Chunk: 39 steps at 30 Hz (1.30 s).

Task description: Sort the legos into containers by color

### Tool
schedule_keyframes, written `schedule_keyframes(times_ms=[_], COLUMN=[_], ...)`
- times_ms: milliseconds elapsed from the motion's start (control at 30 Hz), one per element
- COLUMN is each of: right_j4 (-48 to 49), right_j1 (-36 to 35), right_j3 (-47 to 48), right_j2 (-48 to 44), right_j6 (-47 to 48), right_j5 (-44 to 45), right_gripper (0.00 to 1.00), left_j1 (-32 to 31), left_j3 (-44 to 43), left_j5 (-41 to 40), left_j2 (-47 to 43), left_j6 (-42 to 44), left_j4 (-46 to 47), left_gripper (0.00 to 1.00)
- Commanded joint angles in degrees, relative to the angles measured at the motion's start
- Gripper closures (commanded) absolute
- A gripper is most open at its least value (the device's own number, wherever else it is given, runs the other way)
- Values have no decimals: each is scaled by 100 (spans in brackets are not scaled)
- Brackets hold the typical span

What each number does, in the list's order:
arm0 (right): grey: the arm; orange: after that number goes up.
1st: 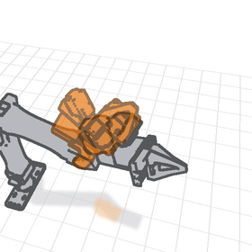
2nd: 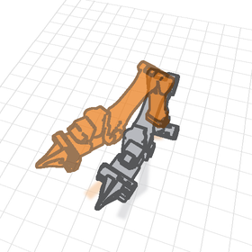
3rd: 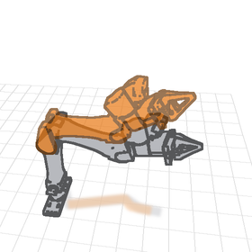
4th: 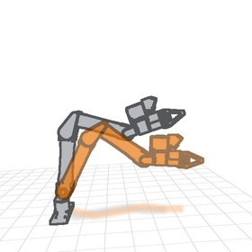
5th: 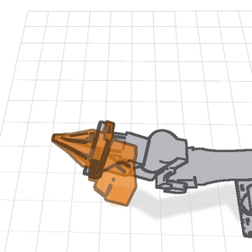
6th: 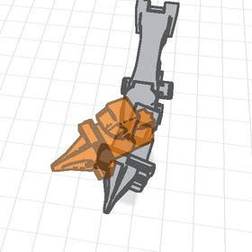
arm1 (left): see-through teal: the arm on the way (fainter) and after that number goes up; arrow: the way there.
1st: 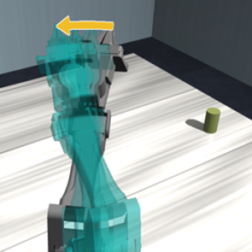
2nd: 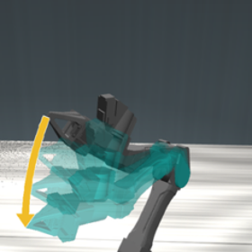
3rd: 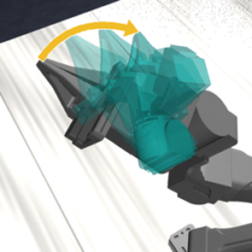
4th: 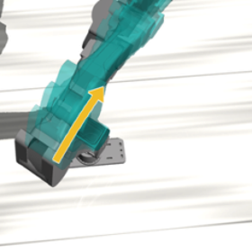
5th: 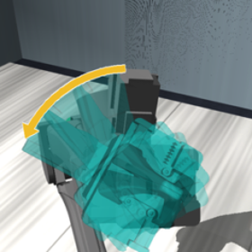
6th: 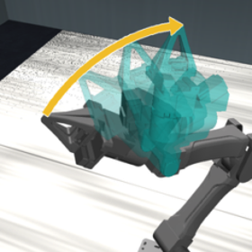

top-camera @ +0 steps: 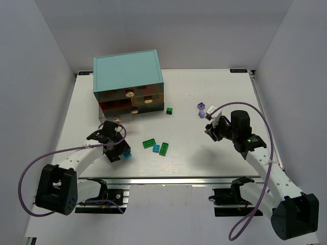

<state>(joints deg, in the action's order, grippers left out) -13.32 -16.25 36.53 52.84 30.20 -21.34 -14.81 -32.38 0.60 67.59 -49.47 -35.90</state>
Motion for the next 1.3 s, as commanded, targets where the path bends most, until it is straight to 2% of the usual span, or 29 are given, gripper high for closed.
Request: schedule_keyframes(times_ms=[0,200,400,433,500,533,633,667,733,767,833,967,1100,1267], right_j4=[58,66,66,67,58,58,58,66,49,66,66,40,66,58], right_j1=[-27,-19,-27,-27,-27,-36,-36,-36,-36,-27,-27,-36,-19,-1], right_j3=[179,179,179,179,179,170,170,170,161,170,170,179,161,161], right_j2=[-107,-107,-98,-98,-81,-89,-81,-81,-63,-63,-37,16,60,104], right_j6=[4,4,4,4,4,4,4,4,4,4,4,13,13,13], right_j5=[-124,-107,-98,-89,-98,-98,-98,-98,-89,-89,-81,-63,-28,7], right_gripper=[56,56,56,56,56,56,56,56,56,56,56,56,57,57], left_j1=[-154,-462,-593,-646,-646,-646,-699,-751,-752,-752,-752,-752,-752,-620], left_j3=[-233,-357,-304,-260,-216,-199,-172,-155,-154,-163,-181,-549,-1470,-2184], left_j5=[-639,-991,-1176,-1168,-1098,-1036,-878,-712,-518,-247,131,318,-374,-1078], left_j2=[104,597,501,457,265,194,-270,-430,-964,-1141,-1502,-2257,-2137,-1680], left_j6=[-168,-308,-432,-449,-458,-467,-511,-511,-519,-493,-284,69,446,526], left_j4=[118,215,189,171,153,136,22,-22,-66,-58,30,188,136,522], left_gripper=[27,28,34,40,45,54,67,77,85,93,99,100,100,100])
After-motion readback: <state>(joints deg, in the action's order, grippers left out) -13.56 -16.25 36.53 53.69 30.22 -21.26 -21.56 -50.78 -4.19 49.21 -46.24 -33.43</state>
